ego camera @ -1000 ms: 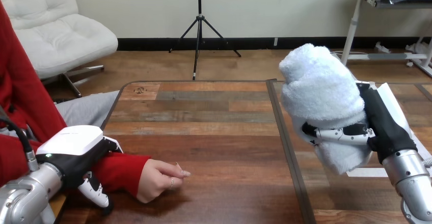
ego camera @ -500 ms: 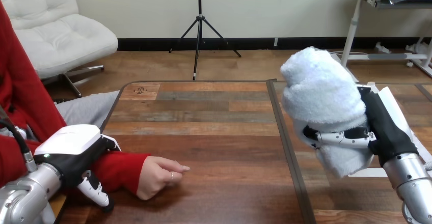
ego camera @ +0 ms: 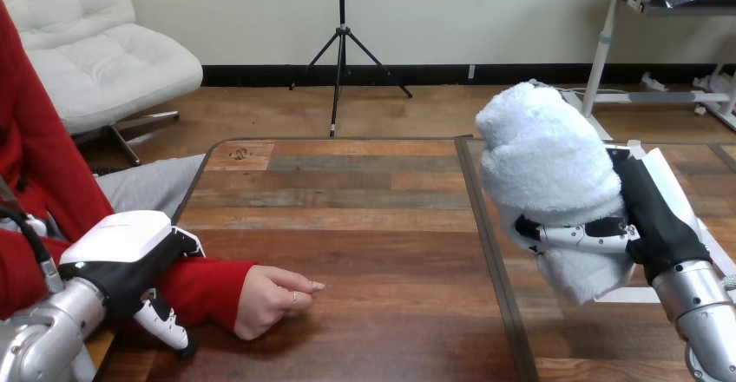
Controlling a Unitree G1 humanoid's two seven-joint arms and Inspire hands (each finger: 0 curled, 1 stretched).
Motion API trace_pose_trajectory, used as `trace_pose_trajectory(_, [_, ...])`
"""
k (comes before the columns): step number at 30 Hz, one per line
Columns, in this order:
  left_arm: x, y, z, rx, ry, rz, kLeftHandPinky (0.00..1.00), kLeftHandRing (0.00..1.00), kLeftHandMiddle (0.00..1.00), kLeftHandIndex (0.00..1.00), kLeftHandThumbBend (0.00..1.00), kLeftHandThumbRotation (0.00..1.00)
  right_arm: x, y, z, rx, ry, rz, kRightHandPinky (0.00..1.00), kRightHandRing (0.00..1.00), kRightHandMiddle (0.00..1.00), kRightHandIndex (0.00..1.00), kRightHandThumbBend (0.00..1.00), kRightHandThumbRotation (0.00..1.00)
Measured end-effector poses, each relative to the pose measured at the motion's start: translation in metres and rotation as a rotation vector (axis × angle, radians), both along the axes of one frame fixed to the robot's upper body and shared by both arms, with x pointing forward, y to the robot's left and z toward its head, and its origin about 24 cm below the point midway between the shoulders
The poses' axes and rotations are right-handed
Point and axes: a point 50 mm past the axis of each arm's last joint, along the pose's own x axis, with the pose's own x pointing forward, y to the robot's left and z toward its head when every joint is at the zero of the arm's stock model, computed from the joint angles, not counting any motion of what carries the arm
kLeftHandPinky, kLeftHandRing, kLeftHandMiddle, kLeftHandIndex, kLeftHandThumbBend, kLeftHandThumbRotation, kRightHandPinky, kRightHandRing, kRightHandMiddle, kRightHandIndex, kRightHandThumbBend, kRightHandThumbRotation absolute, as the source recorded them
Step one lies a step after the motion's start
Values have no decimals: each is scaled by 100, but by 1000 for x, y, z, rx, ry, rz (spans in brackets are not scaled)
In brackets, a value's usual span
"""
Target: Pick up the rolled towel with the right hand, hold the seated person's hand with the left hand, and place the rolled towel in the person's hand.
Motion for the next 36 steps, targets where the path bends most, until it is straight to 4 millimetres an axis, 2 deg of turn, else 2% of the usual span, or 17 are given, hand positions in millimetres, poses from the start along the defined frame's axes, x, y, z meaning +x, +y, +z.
trace_pose_trajectory(24, [-3, -7, -15, -101, -68, 10, 26, 31, 35, 35, 78, 0, 1, 1, 2, -1, -9, 5, 21, 27, 35, 44, 73, 0])
trace_pose_trajectory(36, [-4, -9, -17, -119, -78, 5, 26, 30, 33, 33, 77, 0, 1, 1, 2, -1, -7, 3, 19, 25, 34, 44, 73, 0])
